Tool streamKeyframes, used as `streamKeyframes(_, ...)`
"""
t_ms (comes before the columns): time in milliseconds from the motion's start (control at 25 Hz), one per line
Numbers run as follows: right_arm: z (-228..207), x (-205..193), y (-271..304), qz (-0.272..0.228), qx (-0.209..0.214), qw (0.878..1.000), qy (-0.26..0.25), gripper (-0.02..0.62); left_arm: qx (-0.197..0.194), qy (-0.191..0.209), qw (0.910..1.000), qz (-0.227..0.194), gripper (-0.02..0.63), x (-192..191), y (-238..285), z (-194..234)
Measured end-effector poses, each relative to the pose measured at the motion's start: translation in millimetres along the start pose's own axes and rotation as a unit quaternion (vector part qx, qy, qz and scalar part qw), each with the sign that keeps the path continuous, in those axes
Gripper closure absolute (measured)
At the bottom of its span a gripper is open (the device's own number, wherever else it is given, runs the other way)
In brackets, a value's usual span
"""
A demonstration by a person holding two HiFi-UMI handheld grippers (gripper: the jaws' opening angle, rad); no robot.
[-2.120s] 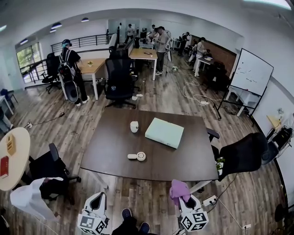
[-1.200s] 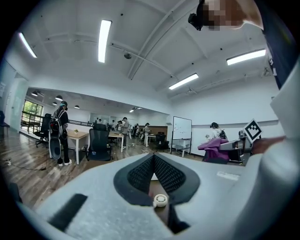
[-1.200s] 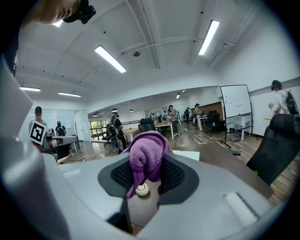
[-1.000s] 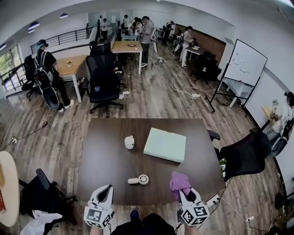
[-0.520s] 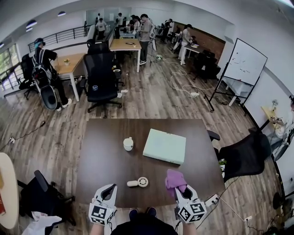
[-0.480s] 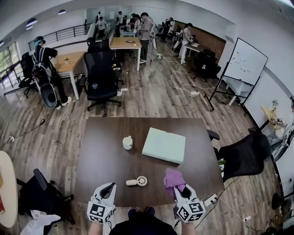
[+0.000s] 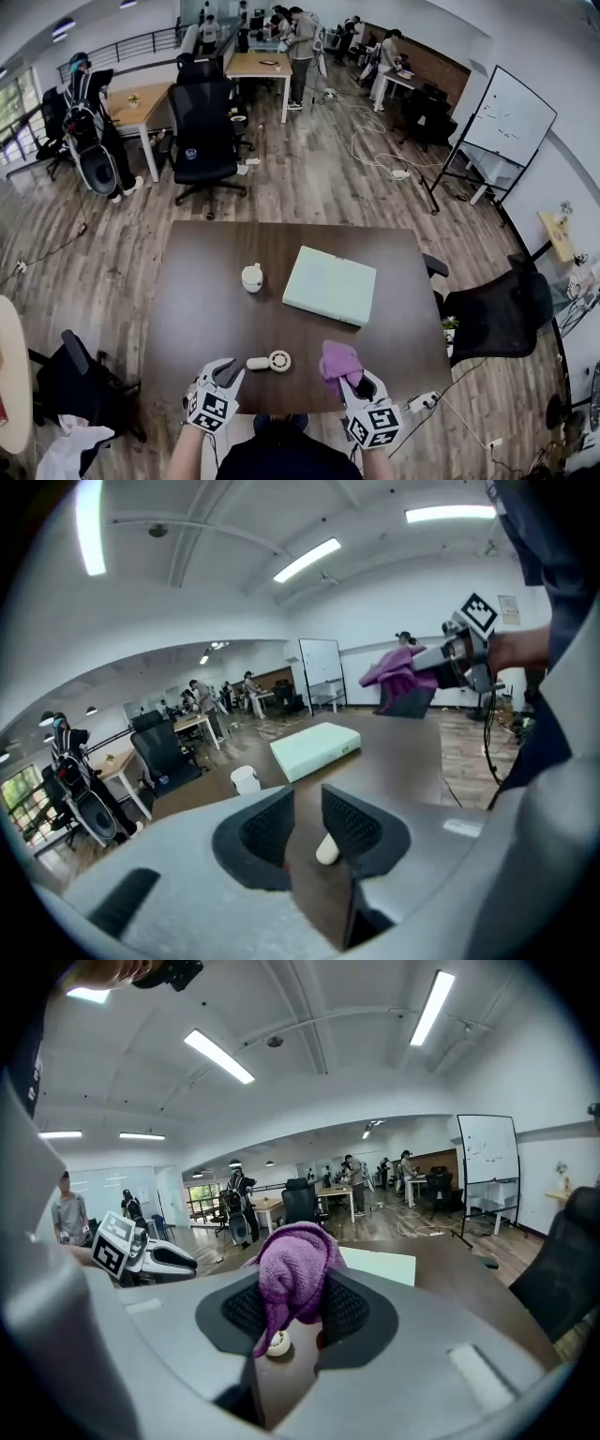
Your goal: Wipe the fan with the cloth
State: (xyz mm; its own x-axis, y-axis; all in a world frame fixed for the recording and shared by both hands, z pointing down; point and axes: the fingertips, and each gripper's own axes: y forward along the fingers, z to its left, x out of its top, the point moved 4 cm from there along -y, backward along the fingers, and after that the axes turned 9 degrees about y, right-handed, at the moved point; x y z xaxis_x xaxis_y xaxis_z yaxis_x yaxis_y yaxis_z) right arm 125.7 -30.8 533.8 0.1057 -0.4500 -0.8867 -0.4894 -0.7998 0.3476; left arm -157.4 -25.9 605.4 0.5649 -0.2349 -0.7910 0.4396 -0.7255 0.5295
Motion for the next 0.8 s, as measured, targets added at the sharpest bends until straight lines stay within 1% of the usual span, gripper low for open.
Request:
streamKeyframes(40,-1.8,-1.3,3.1,0.004,-0.001,1.000,-0.006,0.471,-0.012,0.008,0.9998,0.014,0.484,-4.6,8.7,-3.3)
streamKeyframes(80,-3.1,-2.4,6.3,0.007,0.002,1.000,-0.007,0.471,-0.023,0.016,0.9993,0.023,0.458,-8.8,16.8,-6.3)
streamKeyframes(200,-5.6,-5.0,16.4,0.016,0.016,1.000,-0.002,0.471,-0.061,0.044,0.9956,0.057,0.417,-26.4,43.5,-15.8)
streamKeyframes(280,-6.5,-9.5,22.4,0.027,0.025,0.999,-0.001,0.471,-0.096,0.056,0.9896,0.091,0.381,-44.8,63.3,-25.2)
streamKeyframes(360,-6.4,-15.2,27.5,0.038,0.031,0.999,0.002,0.471,-0.132,0.058,0.9815,0.126,0.304,-65.4,82.0,-34.7)
streamKeyframes(440,-5.6,-19.2,32.3,0.046,0.034,0.998,0.002,0.471,-0.159,0.068,0.9733,0.151,0.269,-80.9,98.5,-39.8)
streamKeyframes(520,-5.1,-22.0,37.8,0.053,0.037,0.998,0.000,0.471,-0.175,0.079,0.9686,0.158,0.268,-89.0,114.4,-40.4)
streamKeyframes(680,-2.0,-27.1,43.2,0.067,0.043,0.997,-0.006,0.469,-0.208,0.084,0.9598,0.169,0.270,-108.8,136.5,-50.1)
streamKeyframes(800,-0.3,-25.9,45.7,0.069,0.047,0.996,-0.016,0.469,-0.223,0.109,0.9520,0.179,0.281,-122.3,148.3,-54.2)
